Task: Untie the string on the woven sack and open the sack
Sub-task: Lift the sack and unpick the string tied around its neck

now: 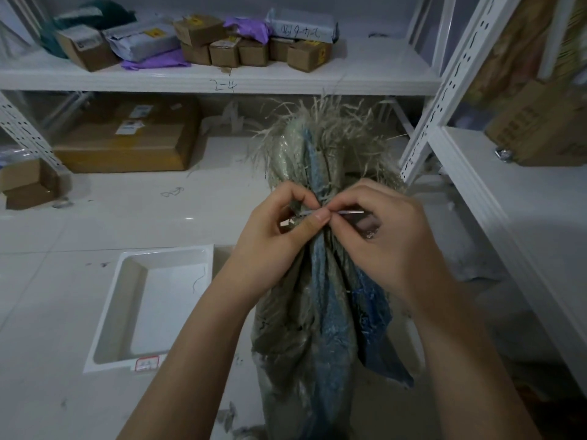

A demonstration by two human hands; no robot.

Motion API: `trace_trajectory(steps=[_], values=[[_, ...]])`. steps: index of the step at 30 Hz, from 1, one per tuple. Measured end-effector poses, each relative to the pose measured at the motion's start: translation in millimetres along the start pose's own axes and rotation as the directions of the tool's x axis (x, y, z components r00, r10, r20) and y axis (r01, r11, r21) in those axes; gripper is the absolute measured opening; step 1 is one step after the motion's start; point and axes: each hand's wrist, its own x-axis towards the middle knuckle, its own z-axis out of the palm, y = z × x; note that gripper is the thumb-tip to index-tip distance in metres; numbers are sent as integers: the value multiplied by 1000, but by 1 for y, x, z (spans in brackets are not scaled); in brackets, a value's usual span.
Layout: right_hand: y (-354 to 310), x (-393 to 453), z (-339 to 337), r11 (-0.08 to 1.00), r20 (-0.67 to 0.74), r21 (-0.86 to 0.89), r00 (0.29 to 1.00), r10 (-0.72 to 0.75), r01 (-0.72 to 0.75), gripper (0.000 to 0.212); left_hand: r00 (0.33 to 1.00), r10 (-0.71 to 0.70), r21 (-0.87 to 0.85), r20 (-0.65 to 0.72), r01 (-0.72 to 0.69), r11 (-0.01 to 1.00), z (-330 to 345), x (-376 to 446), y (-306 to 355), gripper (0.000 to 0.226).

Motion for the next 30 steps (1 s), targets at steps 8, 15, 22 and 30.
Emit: trace_trajectory(steps=[8,15,22,30], values=[[-3,0,4,999,27,-46,1000,15,-14,5,996,-80,59,-34,81,995,1,0,0,20],[-1,0,-5,998,-4,51,999,47,-47,4,962,-234,-120,-138,218,968,-14,1,-1,26],[-1,1,0,993,38,56,994,98,-101,2,975,-198,-112,-102,186,976,-5,0,0,26],[8,14,10,969,-85,49,966,246,-243,10,980,-79,-87,-185,64,994,9,20,-10,22]])
